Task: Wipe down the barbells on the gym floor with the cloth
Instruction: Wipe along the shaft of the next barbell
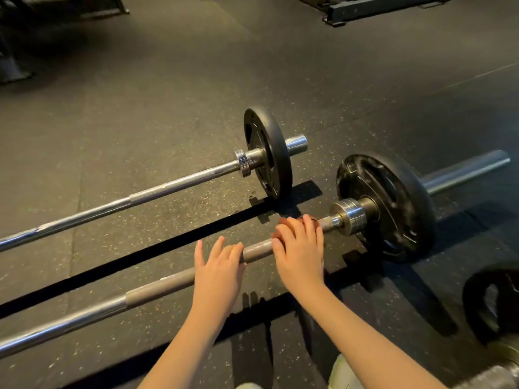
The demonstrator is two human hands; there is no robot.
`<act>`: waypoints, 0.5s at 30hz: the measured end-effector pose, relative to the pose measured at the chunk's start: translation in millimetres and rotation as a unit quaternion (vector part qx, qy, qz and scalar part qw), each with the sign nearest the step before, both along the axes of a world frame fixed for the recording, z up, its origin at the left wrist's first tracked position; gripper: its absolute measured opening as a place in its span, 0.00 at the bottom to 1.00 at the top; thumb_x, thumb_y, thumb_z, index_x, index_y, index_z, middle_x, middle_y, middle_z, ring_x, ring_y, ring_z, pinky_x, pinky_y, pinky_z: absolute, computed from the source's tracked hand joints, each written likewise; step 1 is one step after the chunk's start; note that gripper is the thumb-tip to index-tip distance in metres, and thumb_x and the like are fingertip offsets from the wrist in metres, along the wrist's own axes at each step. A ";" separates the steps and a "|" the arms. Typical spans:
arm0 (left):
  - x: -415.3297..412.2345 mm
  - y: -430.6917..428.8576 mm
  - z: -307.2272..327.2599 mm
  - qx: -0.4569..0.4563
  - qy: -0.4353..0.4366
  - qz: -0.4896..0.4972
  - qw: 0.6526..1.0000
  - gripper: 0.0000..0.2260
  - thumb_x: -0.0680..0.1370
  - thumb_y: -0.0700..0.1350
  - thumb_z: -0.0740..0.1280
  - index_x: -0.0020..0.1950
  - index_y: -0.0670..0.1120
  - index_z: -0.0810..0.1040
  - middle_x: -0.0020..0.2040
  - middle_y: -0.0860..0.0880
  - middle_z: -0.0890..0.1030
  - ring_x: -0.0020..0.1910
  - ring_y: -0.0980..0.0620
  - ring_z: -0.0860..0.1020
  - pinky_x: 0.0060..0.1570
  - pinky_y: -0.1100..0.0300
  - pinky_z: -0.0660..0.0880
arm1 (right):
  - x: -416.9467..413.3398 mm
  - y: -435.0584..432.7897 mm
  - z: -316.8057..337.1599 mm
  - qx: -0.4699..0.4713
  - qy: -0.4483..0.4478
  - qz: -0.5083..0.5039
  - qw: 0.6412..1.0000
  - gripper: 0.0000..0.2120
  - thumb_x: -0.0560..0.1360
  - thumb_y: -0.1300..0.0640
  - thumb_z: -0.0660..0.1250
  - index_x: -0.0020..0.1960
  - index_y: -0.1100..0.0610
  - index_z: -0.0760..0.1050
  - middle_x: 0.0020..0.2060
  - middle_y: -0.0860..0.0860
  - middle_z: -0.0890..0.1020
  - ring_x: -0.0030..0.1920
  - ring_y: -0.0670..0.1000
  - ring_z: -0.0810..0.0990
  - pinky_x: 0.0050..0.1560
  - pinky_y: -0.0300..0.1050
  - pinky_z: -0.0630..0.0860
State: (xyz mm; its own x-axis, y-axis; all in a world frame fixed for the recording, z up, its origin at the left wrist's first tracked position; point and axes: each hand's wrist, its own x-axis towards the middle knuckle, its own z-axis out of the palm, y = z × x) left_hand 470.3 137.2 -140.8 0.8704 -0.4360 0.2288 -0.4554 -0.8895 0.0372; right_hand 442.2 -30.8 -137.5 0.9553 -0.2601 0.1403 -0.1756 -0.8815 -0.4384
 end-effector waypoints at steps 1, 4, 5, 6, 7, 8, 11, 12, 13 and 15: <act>-0.3 2.0 1.3 -0.002 0.000 -0.001 1.000 0.17 0.69 0.46 0.76 0.57 0.47 0.80 0.50 0.50 0.84 0.62 0.43 0.78 0.66 0.40 0.54 | 0.1 11.3 0.4 -0.007 -0.003 0.042 0.999 0.18 0.79 0.46 0.51 0.60 0.49 0.76 0.64 0.47 0.75 0.71 0.55 0.65 0.75 0.58 0.57; 2.4 9.5 1.4 0.000 -0.009 -0.017 1.000 0.19 0.68 0.45 0.77 0.57 0.47 0.81 0.50 0.50 0.84 0.61 0.43 0.78 0.66 0.39 0.55 | 10.7 3.9 7.6 -0.038 -0.004 0.161 0.986 0.16 0.78 0.45 0.55 0.57 0.48 0.76 0.57 0.45 0.78 0.64 0.51 0.72 0.69 0.55 0.66; 4.3 11.8 1.4 -0.001 -0.015 -0.025 1.000 0.19 0.67 0.45 0.77 0.57 0.47 0.81 0.50 0.50 0.84 0.61 0.43 0.78 0.66 0.39 0.55 | 14.9 -6.0 7.4 -0.040 -0.002 0.166 0.985 0.15 0.78 0.44 0.55 0.56 0.47 0.76 0.54 0.44 0.78 0.62 0.50 0.72 0.67 0.55 0.67; 5.8 13.0 1.4 -0.003 -0.021 -0.030 0.999 0.19 0.68 0.45 0.77 0.57 0.47 0.81 0.50 0.50 0.84 0.61 0.43 0.78 0.66 0.39 0.55 | 18.1 -16.3 6.0 -0.039 0.000 0.146 0.989 0.14 0.78 0.45 0.55 0.54 0.47 0.76 0.52 0.44 0.78 0.61 0.50 0.72 0.68 0.56 0.66; 6.5 13.1 1.2 -0.005 -0.023 -0.030 0.999 0.18 0.68 0.44 0.77 0.57 0.46 0.81 0.50 0.50 0.84 0.61 0.43 0.78 0.66 0.39 0.55 | 19.6 -25.0 4.2 -0.030 0.000 0.106 0.994 0.13 0.78 0.46 0.56 0.54 0.47 0.76 0.52 0.44 0.78 0.63 0.51 0.71 0.70 0.58 0.62; 5.8 12.8 0.9 -0.008 -0.021 -0.027 0.999 0.18 0.68 0.44 0.77 0.57 0.46 0.81 0.50 0.50 0.84 0.61 0.43 0.78 0.66 0.40 0.55 | 18.7 -28.8 2.2 -0.019 -0.004 0.055 0.998 0.12 0.79 0.48 0.56 0.55 0.48 0.76 0.53 0.44 0.78 0.66 0.52 0.70 0.73 0.60 0.58; 2.1 9.6 -0.8 -0.018 -0.005 -0.020 1.000 0.18 0.67 0.43 0.78 0.56 0.46 0.81 0.49 0.50 0.84 0.61 0.43 0.78 0.66 0.40 0.56 | 10.9 -5.0 0.9 0.006 -0.017 -0.036 0.999 0.14 0.78 0.50 0.53 0.54 0.49 0.76 0.56 0.46 0.78 0.68 0.55 0.68 0.73 0.61 0.58; 1.6 9.3 -0.6 -0.018 -0.006 -0.021 1.000 0.19 0.67 0.43 0.78 0.56 0.46 0.81 0.49 0.50 0.84 0.61 0.43 0.78 0.66 0.40 0.56 | 9.3 8.7 2.2 0.003 -0.018 -0.011 1.000 0.15 0.77 0.49 0.52 0.53 0.49 0.77 0.55 0.45 0.78 0.66 0.54 0.69 0.71 0.60 0.61; 1.4 10.2 -0.3 -0.017 -0.006 -0.021 1.000 0.19 0.66 0.43 0.78 0.56 0.46 0.81 0.49 0.50 0.84 0.61 0.43 0.78 0.66 0.40 0.56 | 8.3 20.3 2.0 -0.007 -0.023 0.039 0.999 0.15 0.77 0.48 0.53 0.53 0.49 0.77 0.55 0.45 0.78 0.64 0.54 0.70 0.69 0.58 0.63; 1.9 12.4 0.4 -0.017 -0.009 -0.019 1.000 0.19 0.67 0.43 0.78 0.56 0.46 0.81 0.49 0.49 0.84 0.61 0.44 0.78 0.66 0.40 0.56 | 8.0 27.4 3.2 -0.017 -0.023 0.144 0.989 0.13 0.77 0.49 0.56 0.54 0.49 0.76 0.55 0.46 0.78 0.62 0.52 0.72 0.68 0.55 0.66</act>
State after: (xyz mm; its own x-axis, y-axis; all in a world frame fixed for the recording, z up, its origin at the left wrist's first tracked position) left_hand 472.2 149.6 -140.4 0.8486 -0.4611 0.2594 -0.4905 -0.8694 0.0595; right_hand 450.2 -3.4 -134.4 0.9817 0.0275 0.1886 0.1039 -0.9068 -0.4086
